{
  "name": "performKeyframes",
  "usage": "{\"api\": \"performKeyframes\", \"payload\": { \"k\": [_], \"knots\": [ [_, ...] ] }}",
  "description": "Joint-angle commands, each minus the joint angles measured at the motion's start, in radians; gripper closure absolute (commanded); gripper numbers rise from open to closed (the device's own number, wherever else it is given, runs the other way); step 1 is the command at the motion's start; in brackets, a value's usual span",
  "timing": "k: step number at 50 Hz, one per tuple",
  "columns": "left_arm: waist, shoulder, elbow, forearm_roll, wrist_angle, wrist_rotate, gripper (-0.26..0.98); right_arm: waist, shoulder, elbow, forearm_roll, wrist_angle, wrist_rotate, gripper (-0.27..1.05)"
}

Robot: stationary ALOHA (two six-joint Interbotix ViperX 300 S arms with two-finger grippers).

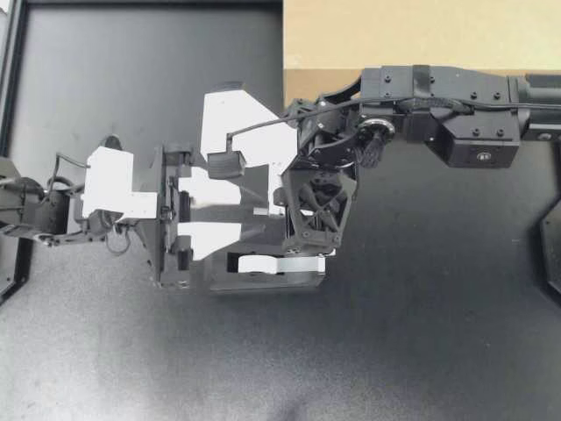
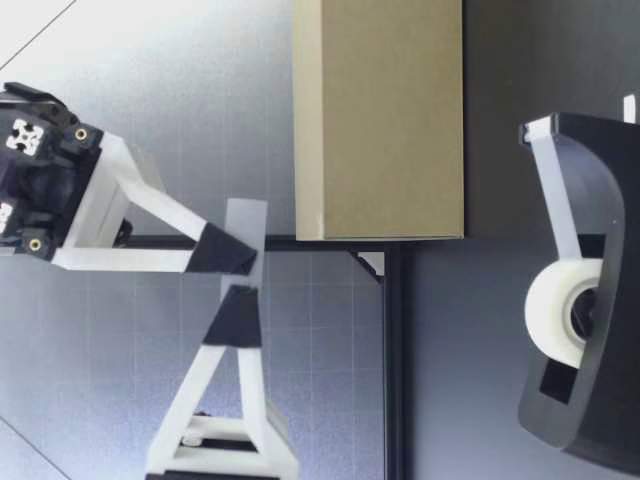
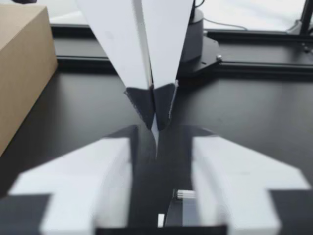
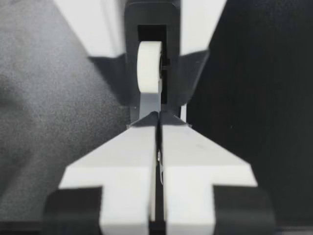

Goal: Cut a small piece of tape from the tape dispenser then place it on the cardboard box's edge.

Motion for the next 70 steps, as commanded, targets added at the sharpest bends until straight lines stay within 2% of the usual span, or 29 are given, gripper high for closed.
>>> {"api": "performKeyframes", "payload": {
  "k": [1,6,12,30,36,42,47,61,70],
  "knots": [
    [0.000,-0.009,-0.020,-0.008,-0.011,0.002,0.62,0.005,-0.015,-0.026,0.003,0.002,0.000,0.88],
    [0.000,-0.008,-0.021,-0.023,-0.011,0.008,0.72,0.008,-0.015,-0.028,0.003,0.000,0.002,0.88],
    [0.002,-0.005,-0.021,-0.046,-0.011,0.017,0.79,0.009,-0.014,-0.026,0.003,-0.003,0.005,0.88],
    [0.002,-0.003,-0.015,-0.054,-0.011,0.023,0.79,0.008,-0.012,-0.023,0.006,-0.005,0.026,0.82],
    [0.002,-0.003,-0.015,-0.052,-0.011,0.023,0.79,0.008,-0.009,-0.014,0.003,-0.005,0.028,0.71],
    [0.002,-0.003,-0.017,-0.052,-0.011,0.021,0.79,-0.003,-0.008,-0.002,-0.006,-0.006,0.032,0.51],
    [0.002,-0.003,-0.018,-0.054,-0.011,0.020,0.79,-0.005,-0.011,0.008,-0.020,-0.021,0.032,0.41],
    [0.002,0.002,-0.018,-0.052,-0.006,0.018,0.79,-0.018,-0.023,0.011,-0.035,-0.043,0.032,0.41],
    [0.015,0.031,-0.018,-0.078,-0.009,0.015,0.79,-0.063,-0.084,0.067,-0.061,-0.078,0.032,0.41]
  ]
}}
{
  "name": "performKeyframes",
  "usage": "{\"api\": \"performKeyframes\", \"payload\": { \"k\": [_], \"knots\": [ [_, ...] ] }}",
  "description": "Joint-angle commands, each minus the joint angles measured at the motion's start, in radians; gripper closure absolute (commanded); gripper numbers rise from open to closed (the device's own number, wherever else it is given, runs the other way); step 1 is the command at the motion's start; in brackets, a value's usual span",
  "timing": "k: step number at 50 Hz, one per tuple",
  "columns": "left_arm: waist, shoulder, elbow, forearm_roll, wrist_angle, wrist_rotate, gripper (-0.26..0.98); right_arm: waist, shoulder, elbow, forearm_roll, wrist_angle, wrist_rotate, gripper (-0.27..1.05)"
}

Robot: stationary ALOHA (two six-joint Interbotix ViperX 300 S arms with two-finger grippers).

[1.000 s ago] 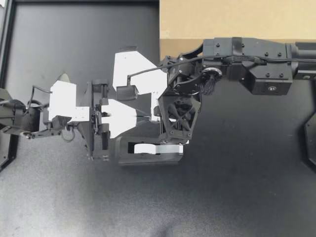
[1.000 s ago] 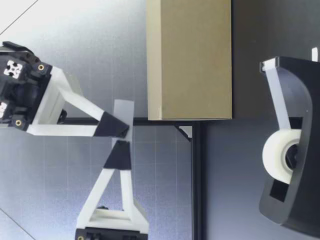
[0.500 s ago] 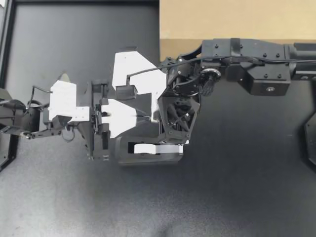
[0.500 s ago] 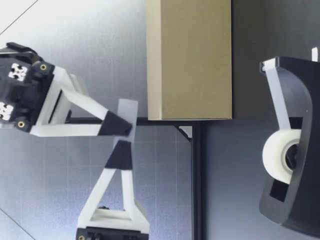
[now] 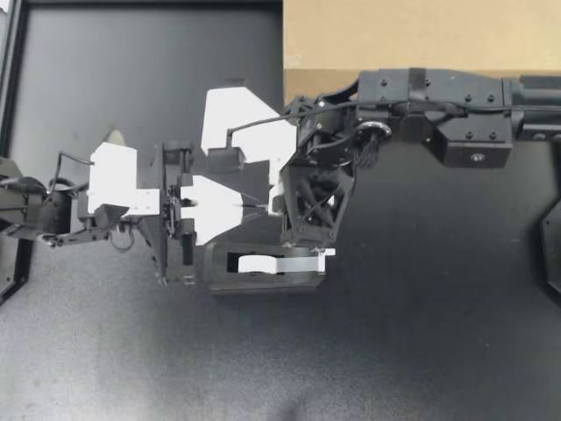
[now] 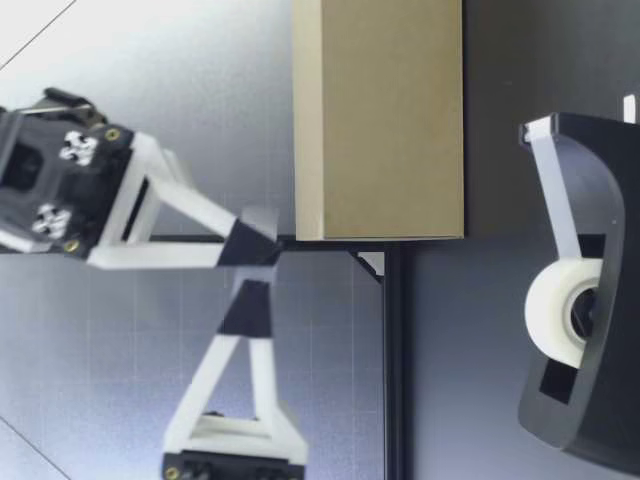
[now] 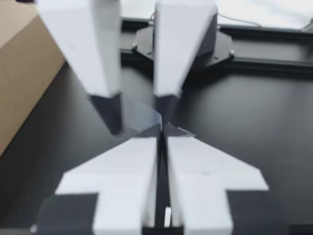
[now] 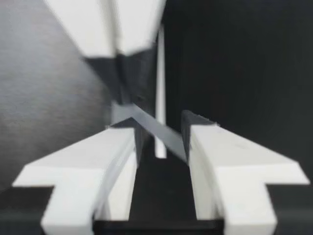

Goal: Cut a small piece of tape from the tape dispenser then place it on the cardboard box's edge.

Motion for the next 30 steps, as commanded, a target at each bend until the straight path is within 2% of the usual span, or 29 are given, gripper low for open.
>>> {"api": "performKeyframes", "payload": {
  "k": [1,11,20,23,30],
  "knots": [
    [0.020,0.009,-0.015,-0.028,-0.009,-0.002,0.79,-0.035,-0.089,0.018,-0.006,-0.038,0.002,0.41],
    [0.078,0.046,-0.035,-0.189,-0.025,-0.009,0.79,-0.092,-0.216,0.140,-0.009,-0.169,0.000,0.41],
    [0.146,0.060,-0.089,-0.359,-0.028,-0.075,0.79,-0.149,-0.334,0.298,-0.014,-0.377,-0.006,0.41],
    [0.173,0.069,-0.109,-0.385,-0.028,-0.129,0.79,-0.164,-0.370,0.353,-0.018,-0.468,-0.008,0.41],
    [0.239,0.106,-0.161,-0.387,-0.028,-0.305,0.79,-0.196,-0.430,0.485,-0.031,-0.706,-0.011,0.42]
  ]
}}
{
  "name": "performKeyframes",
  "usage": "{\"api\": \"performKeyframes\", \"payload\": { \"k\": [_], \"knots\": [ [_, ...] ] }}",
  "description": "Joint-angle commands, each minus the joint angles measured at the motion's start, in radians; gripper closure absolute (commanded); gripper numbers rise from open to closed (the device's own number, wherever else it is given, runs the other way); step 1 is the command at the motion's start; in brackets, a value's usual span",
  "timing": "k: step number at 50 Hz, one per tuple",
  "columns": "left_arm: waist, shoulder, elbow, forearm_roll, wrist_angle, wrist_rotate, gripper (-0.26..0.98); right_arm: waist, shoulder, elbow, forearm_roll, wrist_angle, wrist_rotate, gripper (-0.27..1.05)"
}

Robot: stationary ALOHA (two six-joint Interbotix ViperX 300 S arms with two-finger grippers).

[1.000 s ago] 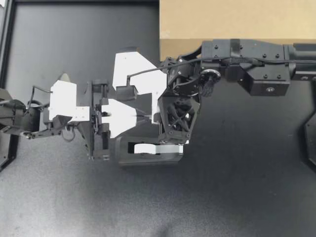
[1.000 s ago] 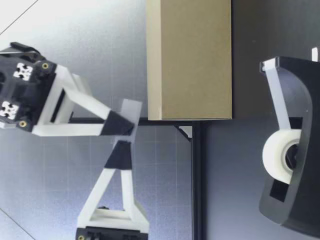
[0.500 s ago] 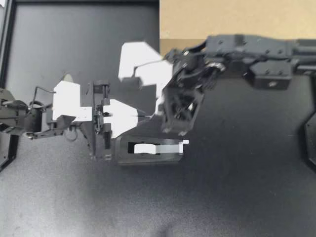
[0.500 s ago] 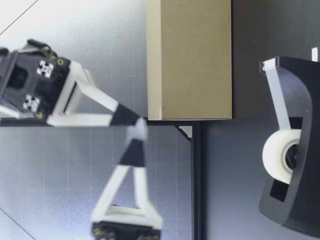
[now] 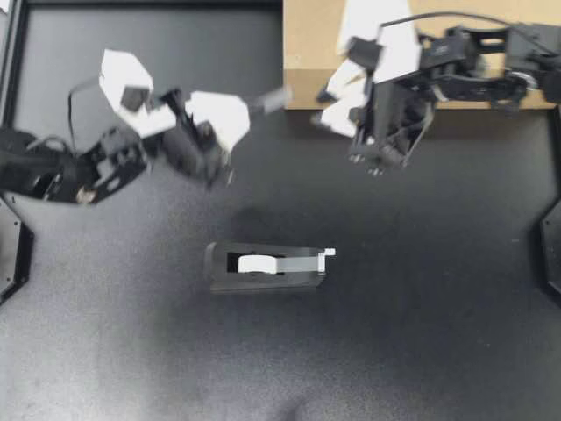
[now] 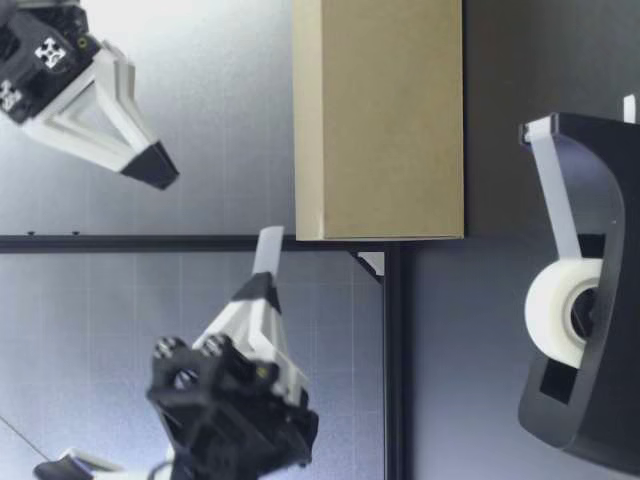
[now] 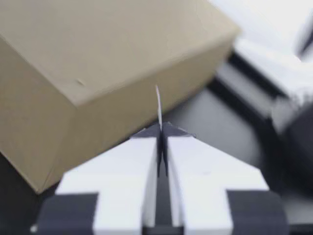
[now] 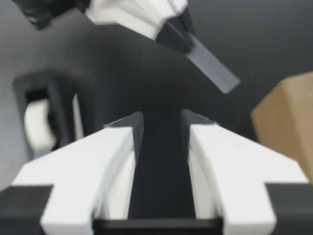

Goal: Cut a small piece of tape from the tape dispenser then place it on the cardboard box's edge.

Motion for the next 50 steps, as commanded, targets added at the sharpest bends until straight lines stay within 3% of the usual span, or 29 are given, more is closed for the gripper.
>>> {"api": "performKeyframes", "payload": {
  "k": [1,10,19,32,50],
  "knots": [
    [0.044,0.014,-0.052,-0.002,-0.009,-0.104,0.79,-0.032,-0.058,0.081,-0.005,-0.198,0.002,0.42],
    [0.086,0.086,-0.121,0.012,-0.009,-0.256,0.79,-0.069,-0.063,0.202,-0.006,-0.453,0.003,0.51],
    [0.109,0.155,-0.181,0.020,0.000,-0.331,0.79,-0.095,-0.037,0.241,-0.006,-0.581,-0.005,0.68],
    [0.118,0.190,-0.187,0.020,0.005,-0.385,0.79,-0.124,0.049,0.235,-0.006,-0.646,-0.041,0.85],
    [0.127,0.196,-0.164,0.011,0.003,-0.400,0.79,-0.152,0.184,0.169,-0.008,-0.649,-0.052,0.86]
  ]
}}
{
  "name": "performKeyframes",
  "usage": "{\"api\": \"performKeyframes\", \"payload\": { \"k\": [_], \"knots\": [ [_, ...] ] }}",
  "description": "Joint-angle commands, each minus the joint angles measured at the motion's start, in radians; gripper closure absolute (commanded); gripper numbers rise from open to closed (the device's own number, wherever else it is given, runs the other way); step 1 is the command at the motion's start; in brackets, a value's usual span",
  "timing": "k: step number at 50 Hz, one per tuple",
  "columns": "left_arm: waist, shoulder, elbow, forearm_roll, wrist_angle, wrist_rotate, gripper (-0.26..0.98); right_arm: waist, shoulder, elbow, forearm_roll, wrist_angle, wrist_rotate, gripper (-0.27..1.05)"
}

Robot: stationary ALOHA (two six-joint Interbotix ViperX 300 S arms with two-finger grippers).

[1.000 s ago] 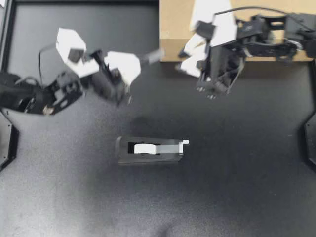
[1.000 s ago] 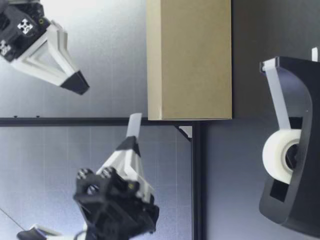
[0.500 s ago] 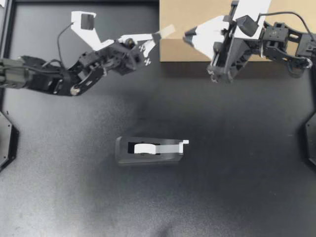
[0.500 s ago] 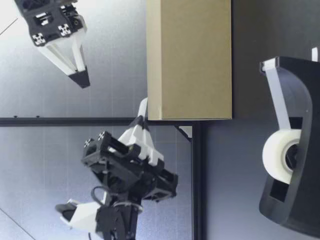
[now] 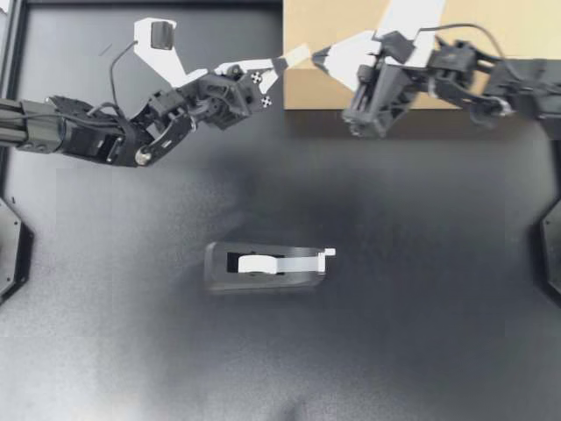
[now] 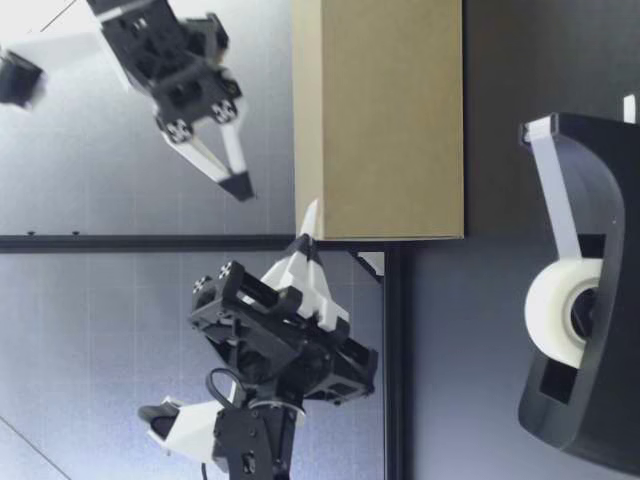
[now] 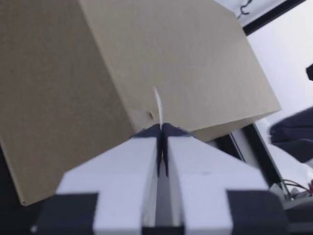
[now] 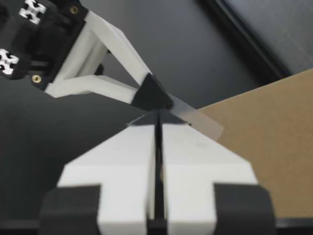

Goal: Cut a small piece of tape from the tape dispenser then place it on the cardboard box's edge.

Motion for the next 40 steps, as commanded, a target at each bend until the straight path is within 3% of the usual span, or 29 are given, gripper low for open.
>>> {"api": "performKeyframes", "payload": {
  "k": [1,22,40],
  "knots": [
    [0.006,-0.015,-0.002,-0.002,-0.006,0.002,0.79,-0.015,0.017,-0.044,-0.002,-0.005,-0.002,0.86],
    [0.017,0.000,0.000,-0.003,-0.003,0.000,0.79,-0.038,0.155,-0.121,-0.002,0.046,-0.003,0.86],
    [0.017,0.000,0.000,-0.005,-0.003,0.000,0.79,-0.063,0.192,-0.156,-0.002,0.057,-0.011,0.87]
  ]
}}
